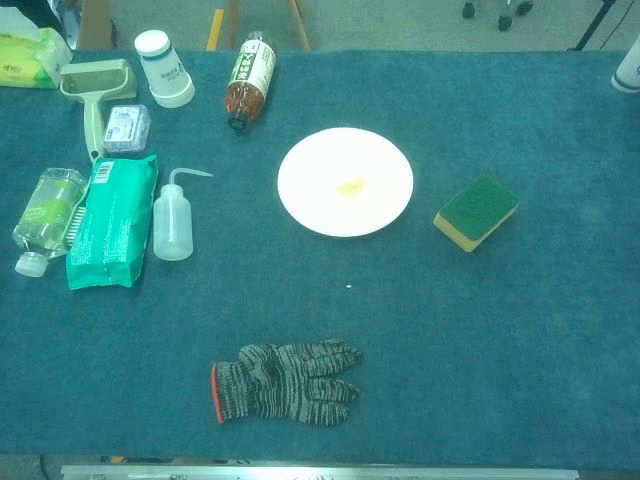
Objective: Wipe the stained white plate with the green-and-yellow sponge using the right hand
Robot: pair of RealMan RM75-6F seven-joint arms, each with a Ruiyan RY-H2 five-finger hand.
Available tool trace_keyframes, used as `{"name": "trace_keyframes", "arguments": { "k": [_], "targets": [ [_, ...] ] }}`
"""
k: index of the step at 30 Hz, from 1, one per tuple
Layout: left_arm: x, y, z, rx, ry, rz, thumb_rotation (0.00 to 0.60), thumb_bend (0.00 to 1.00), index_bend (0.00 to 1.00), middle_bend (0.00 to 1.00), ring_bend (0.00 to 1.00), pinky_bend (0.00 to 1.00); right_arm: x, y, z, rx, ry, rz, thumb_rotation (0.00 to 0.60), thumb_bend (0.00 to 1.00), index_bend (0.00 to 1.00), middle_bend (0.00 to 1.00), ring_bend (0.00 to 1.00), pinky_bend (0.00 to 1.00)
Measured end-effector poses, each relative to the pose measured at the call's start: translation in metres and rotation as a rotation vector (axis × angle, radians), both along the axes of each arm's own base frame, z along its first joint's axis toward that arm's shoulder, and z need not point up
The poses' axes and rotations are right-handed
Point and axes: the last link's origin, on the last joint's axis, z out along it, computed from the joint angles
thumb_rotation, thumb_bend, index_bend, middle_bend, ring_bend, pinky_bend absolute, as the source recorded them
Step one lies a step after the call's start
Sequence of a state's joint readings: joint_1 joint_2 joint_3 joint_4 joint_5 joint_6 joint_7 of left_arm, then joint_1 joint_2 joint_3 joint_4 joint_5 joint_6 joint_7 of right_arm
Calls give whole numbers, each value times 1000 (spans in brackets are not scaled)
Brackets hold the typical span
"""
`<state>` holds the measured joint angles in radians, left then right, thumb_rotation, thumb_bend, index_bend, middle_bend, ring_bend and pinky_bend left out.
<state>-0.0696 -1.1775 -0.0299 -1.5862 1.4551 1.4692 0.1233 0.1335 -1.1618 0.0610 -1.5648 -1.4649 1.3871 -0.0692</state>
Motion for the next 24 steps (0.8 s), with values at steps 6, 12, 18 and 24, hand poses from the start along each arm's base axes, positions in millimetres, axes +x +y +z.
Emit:
{"name": "trace_keyframes", "arguments": {
  "k": [6, 12, 18, 24],
  "targets": [
    [-1, 0, 0, -5, -3, 2, 600, 294, 357, 295, 159, 404, 0, 0, -3, 8, 2, -6, 600, 116, 280, 284, 141, 238],
    [-2, -2, 0, -2, -4, 11, 600, 295, 357, 295, 159, 404, 0, -4, -3, 20, -2, -3, 600, 115, 280, 284, 141, 239],
    [-3, -4, -1, -5, -3, 18, 600, 295, 357, 295, 159, 404, 2, -9, -5, 54, -8, 5, 600, 116, 280, 284, 141, 279],
    [-2, -4, -3, -11, -2, 19, 600, 295, 357, 295, 159, 405, 4, -23, -9, 104, -14, 8, 600, 115, 280, 284, 141, 281]
  ]
}}
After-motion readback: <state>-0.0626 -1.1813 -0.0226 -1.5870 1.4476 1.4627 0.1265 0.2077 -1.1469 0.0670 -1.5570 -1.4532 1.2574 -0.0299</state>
